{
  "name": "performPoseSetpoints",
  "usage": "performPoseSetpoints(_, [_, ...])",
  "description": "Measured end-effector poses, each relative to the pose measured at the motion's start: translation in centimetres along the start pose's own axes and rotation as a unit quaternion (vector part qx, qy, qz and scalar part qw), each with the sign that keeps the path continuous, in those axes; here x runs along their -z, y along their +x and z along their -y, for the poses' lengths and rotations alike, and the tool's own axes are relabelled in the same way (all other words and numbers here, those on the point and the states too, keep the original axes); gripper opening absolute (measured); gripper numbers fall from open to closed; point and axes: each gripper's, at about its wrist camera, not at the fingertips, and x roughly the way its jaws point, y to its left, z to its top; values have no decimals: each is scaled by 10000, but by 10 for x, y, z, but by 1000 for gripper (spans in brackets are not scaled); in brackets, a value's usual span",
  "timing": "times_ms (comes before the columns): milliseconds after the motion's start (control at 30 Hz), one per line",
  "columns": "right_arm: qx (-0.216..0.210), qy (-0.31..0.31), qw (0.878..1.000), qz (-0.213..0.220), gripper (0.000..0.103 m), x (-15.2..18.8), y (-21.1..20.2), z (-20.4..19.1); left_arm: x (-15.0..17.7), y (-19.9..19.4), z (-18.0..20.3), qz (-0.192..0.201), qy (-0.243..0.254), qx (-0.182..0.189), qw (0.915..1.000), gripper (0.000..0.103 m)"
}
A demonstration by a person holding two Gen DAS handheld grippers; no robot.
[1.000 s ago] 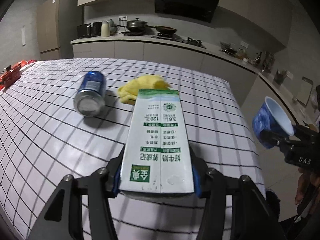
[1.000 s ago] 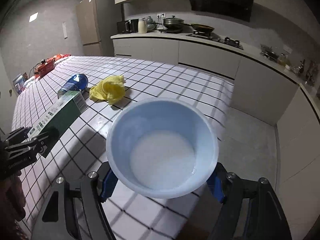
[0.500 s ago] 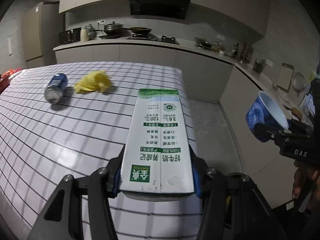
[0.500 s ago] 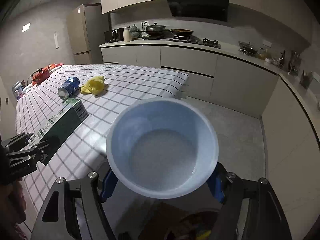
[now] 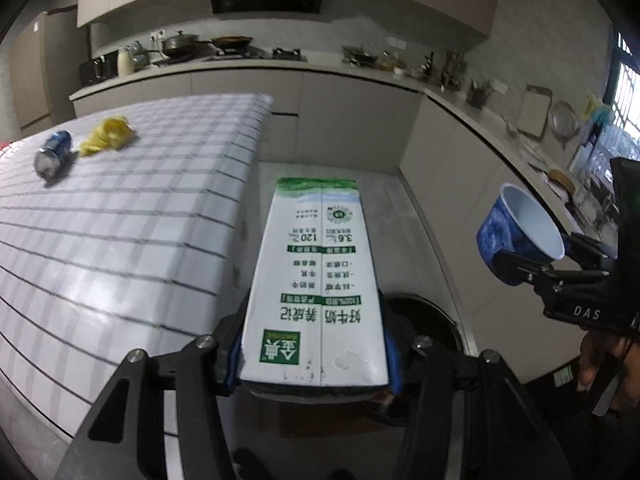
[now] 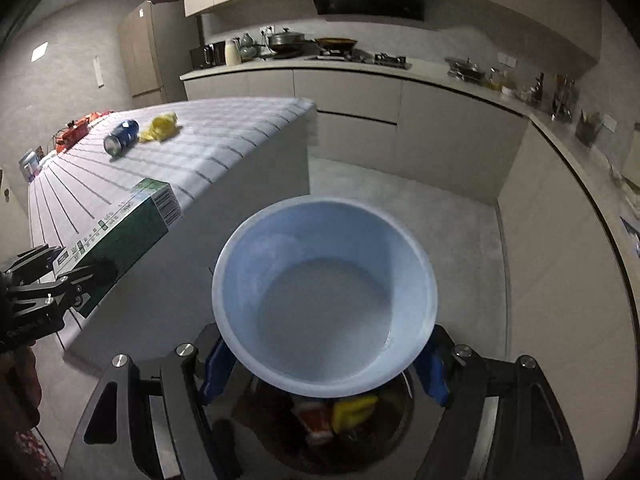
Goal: Collect trash
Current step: 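Carry the blue bowl and green carton with both tools toward the black bin, then open both tools over the bin to drop the bowl and carton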
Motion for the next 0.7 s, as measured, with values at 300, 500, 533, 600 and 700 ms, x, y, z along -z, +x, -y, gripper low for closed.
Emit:
performPoseSetpoints(300, [-50, 53, 9995, -306, 77, 52, 0, 34, 26, 22, 57, -315, 167, 116, 9993, 54])
performPoseSetpoints(500, [-87, 27, 9986, -516, 77, 70, 12, 47, 43, 44, 74, -574, 199, 111, 9981, 54])
performPoseSetpoints(533, [-87, 7, 9983, -569, 77, 74, 16, 49, 46, 47, 76, -618, 202, 113, 9978, 54])
performPoseSetpoints(600, [-102, -11, 9978, -648, 77, 79, 21, 52, 51, 52, 79, -693, 209, 120, 9973, 54])
performPoseSetpoints(700, [-118, -38, 9971, -751, 77, 84, 29, 53, 56, 57, 81, -780, 212, 124, 9967, 54])
